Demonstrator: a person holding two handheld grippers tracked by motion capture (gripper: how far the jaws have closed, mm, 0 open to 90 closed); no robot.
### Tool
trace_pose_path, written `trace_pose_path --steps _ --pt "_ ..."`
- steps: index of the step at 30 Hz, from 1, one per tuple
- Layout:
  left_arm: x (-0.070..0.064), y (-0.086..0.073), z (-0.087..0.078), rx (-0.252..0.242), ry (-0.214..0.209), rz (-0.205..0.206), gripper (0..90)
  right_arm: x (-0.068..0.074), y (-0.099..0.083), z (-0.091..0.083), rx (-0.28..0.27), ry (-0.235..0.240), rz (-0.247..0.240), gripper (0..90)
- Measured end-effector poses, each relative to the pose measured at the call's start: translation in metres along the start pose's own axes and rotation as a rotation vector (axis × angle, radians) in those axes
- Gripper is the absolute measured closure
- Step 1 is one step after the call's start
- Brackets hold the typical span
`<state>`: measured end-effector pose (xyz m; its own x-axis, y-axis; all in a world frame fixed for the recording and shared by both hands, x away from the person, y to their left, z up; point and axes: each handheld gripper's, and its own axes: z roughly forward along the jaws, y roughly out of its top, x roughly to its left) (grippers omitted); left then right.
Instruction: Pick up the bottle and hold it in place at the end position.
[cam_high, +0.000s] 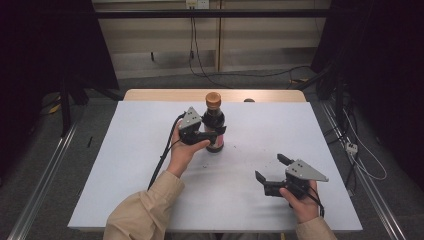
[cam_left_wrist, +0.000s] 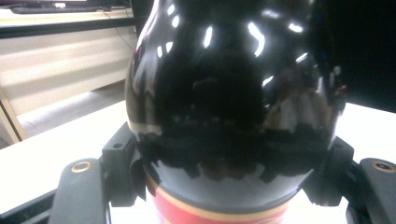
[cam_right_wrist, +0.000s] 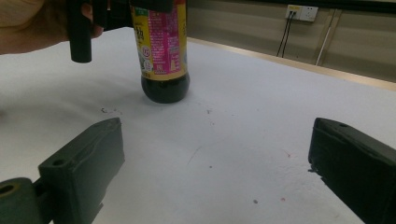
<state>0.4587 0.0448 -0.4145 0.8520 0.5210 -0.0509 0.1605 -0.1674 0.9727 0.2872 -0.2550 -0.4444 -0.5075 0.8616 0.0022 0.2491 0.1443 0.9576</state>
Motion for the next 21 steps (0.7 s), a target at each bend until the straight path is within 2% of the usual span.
trace_pose_path --steps 2,4,7,12,13,15,17,21 --pt "0.000 -0.002 0.000 0.015 0.009 -0.008 27.4 -0.003 0.001 0.002 0.006 -0.006 0.013 3.1" --pt "-0.001 -0.007 0.003 0.064 0.014 0.009 26.7 -0.003 0.001 0.002 0.010 -0.008 0.019 3.4" --pt "-0.004 -0.011 0.003 0.046 0.029 0.025 24.6 -0.006 0.002 0.002 0.030 -0.017 0.037 3.4" --pt "-0.005 -0.012 0.004 0.052 0.046 0.057 25.8 -0.005 0.004 0.003 0.040 -0.007 0.043 3.3" --pt "-0.005 -0.013 0.005 0.045 0.044 0.049 25.8 -0.005 0.005 0.005 0.045 -0.008 0.042 3.3" --pt "-0.004 -0.014 0.004 0.046 0.045 0.058 28.3 -0.004 0.009 0.008 0.049 -0.013 0.042 3.3" --pt "-0.003 -0.014 0.003 0.041 0.045 0.038 28.8 -0.004 0.013 0.011 0.055 -0.020 0.045 3.3" --pt "-0.002 -0.016 0.004 0.033 0.032 0.026 29.1 -0.003 0.023 0.019 0.058 -0.006 0.084 2.7"
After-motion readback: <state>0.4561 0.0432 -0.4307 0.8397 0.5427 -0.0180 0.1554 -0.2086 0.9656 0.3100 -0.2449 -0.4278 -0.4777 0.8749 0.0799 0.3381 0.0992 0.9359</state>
